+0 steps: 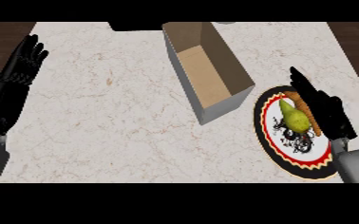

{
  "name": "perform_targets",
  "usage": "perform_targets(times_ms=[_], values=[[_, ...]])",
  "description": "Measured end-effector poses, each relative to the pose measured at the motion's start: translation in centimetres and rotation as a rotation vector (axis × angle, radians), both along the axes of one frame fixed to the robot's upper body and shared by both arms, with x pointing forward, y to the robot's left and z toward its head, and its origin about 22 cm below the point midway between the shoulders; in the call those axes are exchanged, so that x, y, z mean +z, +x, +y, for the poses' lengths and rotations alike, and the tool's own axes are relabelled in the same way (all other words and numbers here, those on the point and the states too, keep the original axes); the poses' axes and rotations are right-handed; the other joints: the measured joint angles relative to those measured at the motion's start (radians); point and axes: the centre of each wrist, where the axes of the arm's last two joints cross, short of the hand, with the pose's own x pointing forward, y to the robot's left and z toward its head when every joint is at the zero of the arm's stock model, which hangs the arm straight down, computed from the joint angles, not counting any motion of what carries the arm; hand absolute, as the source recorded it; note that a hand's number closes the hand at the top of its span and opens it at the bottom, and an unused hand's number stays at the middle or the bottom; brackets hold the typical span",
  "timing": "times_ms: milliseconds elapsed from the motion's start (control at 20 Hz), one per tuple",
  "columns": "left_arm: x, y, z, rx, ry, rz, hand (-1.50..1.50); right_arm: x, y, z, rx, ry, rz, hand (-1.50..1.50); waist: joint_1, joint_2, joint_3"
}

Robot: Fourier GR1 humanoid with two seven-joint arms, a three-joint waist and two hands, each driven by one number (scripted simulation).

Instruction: Pick the pear from the plate and place it in the cardboard box

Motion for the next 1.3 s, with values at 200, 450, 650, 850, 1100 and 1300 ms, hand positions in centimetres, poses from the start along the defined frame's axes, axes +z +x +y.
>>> perform_targets(times_ms=[200,450,650,850,1100,1300], values=[[-2.1,-0.7,-0.6,0.055,0.029,0.074,0.0,1.6,2.4,0.6,0.05,0.14,-0.057,-1.5,0.019,-0.003,-0.017],[-5.9,-1.9,-1.4,0.127,0.046,0.213,0.0,3.8,4.8,-1.1,0.008,-0.003,-0.12,-1.5,0.049,0.006,-0.029],[-8.4,-3.1,-2.5,0.17,0.048,0.276,0.0,0.7,5.5,-1.9,-0.137,0.093,-0.137,-1.5,0.039,0.002,-0.027],[-9.3,-3.4,-3.5,0.196,0.053,0.309,0.0,0.1,6.6,-4.3,-0.102,0.089,-0.155,-1.5,0.027,-0.003,-0.027],[-9.6,-3.5,-4.0,0.201,0.051,0.326,0.0,3.1,7.1,-7.1,0.05,-0.167,-0.076,-1.5,0.026,-0.005,-0.029],[-9.5,-3.3,-4.3,0.189,0.056,0.321,0.0,5.8,8.0,-8.1,0.194,-0.371,0.048,-1.5,0.037,-0.004,-0.03]])
